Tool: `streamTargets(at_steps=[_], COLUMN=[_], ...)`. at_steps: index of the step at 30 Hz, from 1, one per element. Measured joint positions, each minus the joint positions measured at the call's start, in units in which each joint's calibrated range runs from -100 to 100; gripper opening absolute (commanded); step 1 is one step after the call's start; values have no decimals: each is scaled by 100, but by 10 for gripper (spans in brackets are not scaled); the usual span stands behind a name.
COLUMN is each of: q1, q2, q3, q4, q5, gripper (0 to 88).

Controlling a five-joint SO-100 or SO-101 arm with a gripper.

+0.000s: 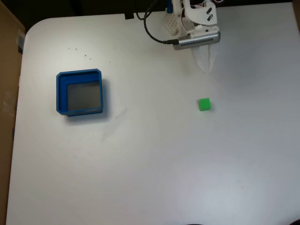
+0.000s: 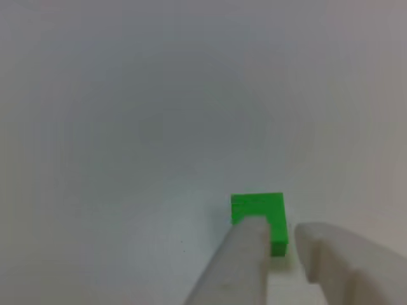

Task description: Pick up green cube and drop it in the blue box

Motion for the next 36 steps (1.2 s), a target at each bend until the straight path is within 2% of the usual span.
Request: streamTargets(at_steps=[5, 8, 20, 28, 36], q1=[0, 0, -7, -455, -512], q2=[583, 832, 1531, 1665, 2064], q3=[-868, -1244, -1459, -1692, -1817], q4=[1403, 1783, 2006, 2006, 2006], q5=[0, 0, 5, 0, 10], gripper=[5, 5, 6, 17, 21])
